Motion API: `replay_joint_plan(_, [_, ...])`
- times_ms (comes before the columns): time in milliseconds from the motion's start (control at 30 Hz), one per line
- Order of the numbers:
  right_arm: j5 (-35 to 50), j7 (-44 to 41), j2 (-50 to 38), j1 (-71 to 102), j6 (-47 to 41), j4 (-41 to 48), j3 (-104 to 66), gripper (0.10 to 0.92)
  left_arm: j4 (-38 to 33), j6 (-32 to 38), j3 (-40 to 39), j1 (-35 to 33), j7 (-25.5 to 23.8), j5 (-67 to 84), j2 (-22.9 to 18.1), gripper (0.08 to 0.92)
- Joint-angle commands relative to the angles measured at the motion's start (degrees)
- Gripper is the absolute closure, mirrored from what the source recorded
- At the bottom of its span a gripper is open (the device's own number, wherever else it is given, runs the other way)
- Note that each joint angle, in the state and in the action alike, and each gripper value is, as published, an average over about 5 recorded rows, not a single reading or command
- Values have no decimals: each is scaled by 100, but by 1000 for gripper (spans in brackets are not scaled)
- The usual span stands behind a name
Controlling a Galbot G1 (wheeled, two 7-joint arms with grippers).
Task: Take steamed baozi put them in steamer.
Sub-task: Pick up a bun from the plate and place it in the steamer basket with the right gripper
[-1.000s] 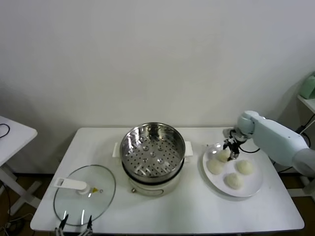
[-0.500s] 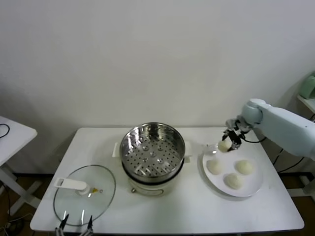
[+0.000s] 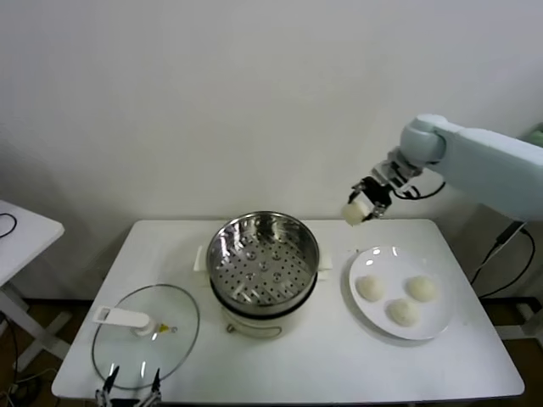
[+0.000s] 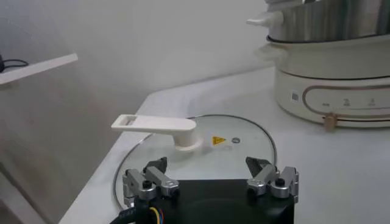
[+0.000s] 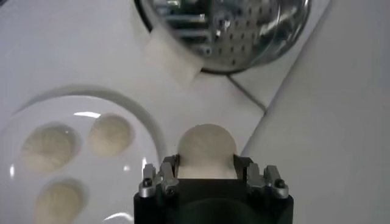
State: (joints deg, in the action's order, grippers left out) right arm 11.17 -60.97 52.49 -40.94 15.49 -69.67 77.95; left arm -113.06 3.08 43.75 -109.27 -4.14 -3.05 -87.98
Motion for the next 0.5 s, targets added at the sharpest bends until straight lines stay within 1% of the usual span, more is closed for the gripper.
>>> replay_joint_plan(33, [-157, 77, 955, -601, 1146, -456, 168, 414, -9, 2, 11, 0, 2, -2, -4, 177])
replay_joint_plan(300, [-599, 266, 1919, -129, 1674, 60, 70, 414, 0, -15, 38, 37, -9, 12, -10, 177])
replay_joint_plan(400, [-816, 297, 2129, 108, 1740, 246, 87, 414, -19, -21, 30, 41, -14, 11, -10, 177])
replay_joint_plan(500, [-1241, 349, 2245, 390, 1762, 372, 51, 414, -32, -30, 37, 57, -22, 12, -7, 177])
